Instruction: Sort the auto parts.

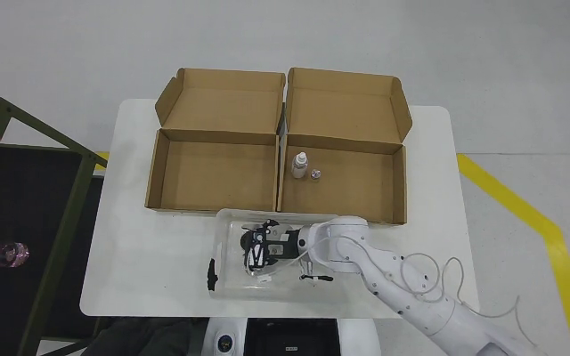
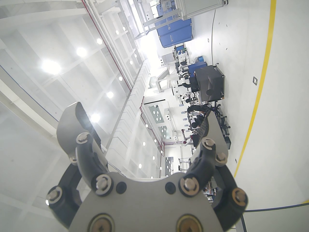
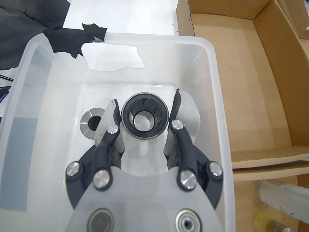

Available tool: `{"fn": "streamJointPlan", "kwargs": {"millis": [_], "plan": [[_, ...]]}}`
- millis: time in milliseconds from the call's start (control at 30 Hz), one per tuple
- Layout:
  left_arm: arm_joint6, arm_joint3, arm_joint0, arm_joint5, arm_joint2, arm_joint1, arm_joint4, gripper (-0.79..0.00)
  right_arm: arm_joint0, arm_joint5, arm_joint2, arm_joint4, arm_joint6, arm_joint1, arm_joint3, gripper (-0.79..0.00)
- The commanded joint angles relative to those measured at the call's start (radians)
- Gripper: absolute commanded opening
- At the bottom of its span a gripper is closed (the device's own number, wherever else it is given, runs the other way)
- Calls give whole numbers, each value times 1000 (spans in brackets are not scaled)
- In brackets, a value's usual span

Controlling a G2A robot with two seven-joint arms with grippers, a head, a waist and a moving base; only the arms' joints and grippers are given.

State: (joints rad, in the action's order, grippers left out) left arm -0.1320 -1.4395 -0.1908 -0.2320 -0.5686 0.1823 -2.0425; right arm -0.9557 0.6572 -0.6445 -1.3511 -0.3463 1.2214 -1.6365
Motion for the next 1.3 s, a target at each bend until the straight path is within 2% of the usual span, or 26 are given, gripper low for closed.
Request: {"fn": "streamJointPlan", "kwargs": {"millis": [0,200,400,467,533,567,867,1267], "plan": [[0,0,0,0,0,0,0,0,3,-3,5,-3,-1,4,7,-406],[0,0,0,0,0,0,0,0,10,-2,21,-6,0,16,31,-403],[0,0,0,0,0,0,0,0,18,1,36,-7,9,28,68,-434],[0,0,0,0,0,0,0,0,22,5,38,-2,13,32,74,-493],[0,0,0,0,0,0,0,0,27,12,37,7,17,36,74,-659],[0,0,0,0,0,0,0,0,30,17,35,12,21,37,72,-785],[0,0,0,0,0,0,0,0,30,65,-20,74,44,31,30,-785],[0,0,0,0,0,0,0,0,-3,87,-140,121,64,6,-102,-785]]}}
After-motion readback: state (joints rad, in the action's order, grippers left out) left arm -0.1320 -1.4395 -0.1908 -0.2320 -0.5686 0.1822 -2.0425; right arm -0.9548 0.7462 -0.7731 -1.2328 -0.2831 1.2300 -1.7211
